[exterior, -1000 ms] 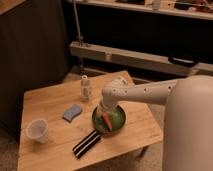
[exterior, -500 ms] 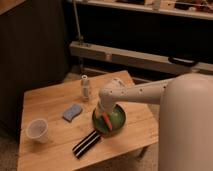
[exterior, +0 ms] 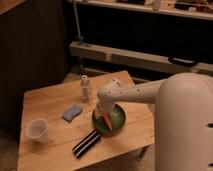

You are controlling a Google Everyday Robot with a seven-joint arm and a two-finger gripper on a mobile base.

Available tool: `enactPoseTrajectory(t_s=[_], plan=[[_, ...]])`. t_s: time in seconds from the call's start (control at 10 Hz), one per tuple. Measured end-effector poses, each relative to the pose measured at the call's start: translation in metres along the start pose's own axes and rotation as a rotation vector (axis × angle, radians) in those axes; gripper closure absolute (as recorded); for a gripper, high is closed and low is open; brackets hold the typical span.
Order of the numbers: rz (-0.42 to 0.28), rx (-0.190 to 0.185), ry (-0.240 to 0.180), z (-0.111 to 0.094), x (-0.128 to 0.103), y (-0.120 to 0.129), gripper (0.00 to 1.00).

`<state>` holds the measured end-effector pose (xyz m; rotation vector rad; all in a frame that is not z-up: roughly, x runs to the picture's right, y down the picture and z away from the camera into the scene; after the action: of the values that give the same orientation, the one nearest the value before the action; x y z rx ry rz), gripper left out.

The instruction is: Place the pepper in the ceramic cup

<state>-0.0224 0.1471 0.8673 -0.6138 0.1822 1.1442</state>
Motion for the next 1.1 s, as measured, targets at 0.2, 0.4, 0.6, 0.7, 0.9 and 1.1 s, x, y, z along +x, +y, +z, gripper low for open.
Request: enactPoseTrajectory(t_s=[0.2, 0.4, 0.6, 0.7, 0.9, 1.1], plan=[[0.001, -0.001, 0.006, 0.002, 0.001, 0.000, 0.44], [0.014, 0.000, 0.004, 0.002, 0.000, -0.001, 0.58], [0.023, 0.007, 0.005, 0.001, -0.001, -0.002, 0.81], [0.025, 0.011, 0.017, 0.004, 0.000, -0.003, 0.88], [0.042, 0.010, 0.017, 0.003, -0.001, -0.006, 0.90], [0.090, 0.018, -0.061, -0.015, -0.008, -0.024, 0.90]])
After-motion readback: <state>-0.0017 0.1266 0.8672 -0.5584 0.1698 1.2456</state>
